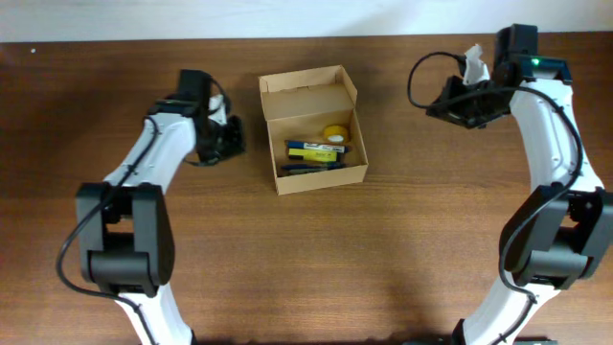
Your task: Pack container
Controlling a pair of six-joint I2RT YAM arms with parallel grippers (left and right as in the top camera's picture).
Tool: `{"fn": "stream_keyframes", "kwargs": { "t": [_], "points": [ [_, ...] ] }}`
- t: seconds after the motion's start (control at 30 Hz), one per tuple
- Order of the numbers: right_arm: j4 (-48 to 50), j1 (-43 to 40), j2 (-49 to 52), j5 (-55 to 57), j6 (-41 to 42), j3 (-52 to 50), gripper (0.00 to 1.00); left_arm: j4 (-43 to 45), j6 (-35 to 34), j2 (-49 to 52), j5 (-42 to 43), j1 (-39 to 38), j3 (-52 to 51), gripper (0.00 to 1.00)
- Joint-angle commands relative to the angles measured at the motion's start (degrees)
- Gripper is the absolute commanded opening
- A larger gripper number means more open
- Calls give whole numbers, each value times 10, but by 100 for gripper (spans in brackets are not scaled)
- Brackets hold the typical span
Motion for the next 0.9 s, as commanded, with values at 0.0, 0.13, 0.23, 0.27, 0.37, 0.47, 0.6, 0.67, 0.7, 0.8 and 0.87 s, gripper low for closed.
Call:
{"fn": "stream_keyframes", "kwargs": {
  "t": [0.0, 0.13, 0.23, 0.27, 0.37, 0.47, 0.6, 0.67, 0.7, 0.8, 0.87],
  "points": [
    [18, 15, 45, -30, 37, 0, 7, 26, -33, 10, 45, 12, 1, 2],
    [59, 20, 99, -120, 64, 0, 4, 78, -61, 20, 96, 15, 1, 2],
    [115, 19, 135, -202, 89, 0, 4, 122, -90, 31, 137, 15, 1, 2],
    [133, 19, 144, -221, 98, 0, 4, 133, -100, 36, 143, 15, 1, 2],
    [179, 20, 162, -250, 128, 0, 4, 164, -128, 52, 158, 15, 1, 1],
    [205, 20, 168, -257, 137, 0, 4, 186, -149, 74, 169, 15, 1, 2],
    [225, 20, 174, -256, 137, 0, 4, 208, -166, 100, 172, 15, 1, 2],
    [236, 21, 180, -256, 144, 0, 4, 217, -175, 111, 173, 15, 1, 2],
    [241, 22, 183, -256, 154, 0, 4, 222, -175, 115, 173, 15, 1, 1],
    [256, 27, 200, -257, 173, 0, 4, 238, -177, 120, 172, 15, 1, 2],
    [261, 35, 211, -259, 178, 0, 4, 250, -181, 122, 170, 15, 1, 2]
  ]
}}
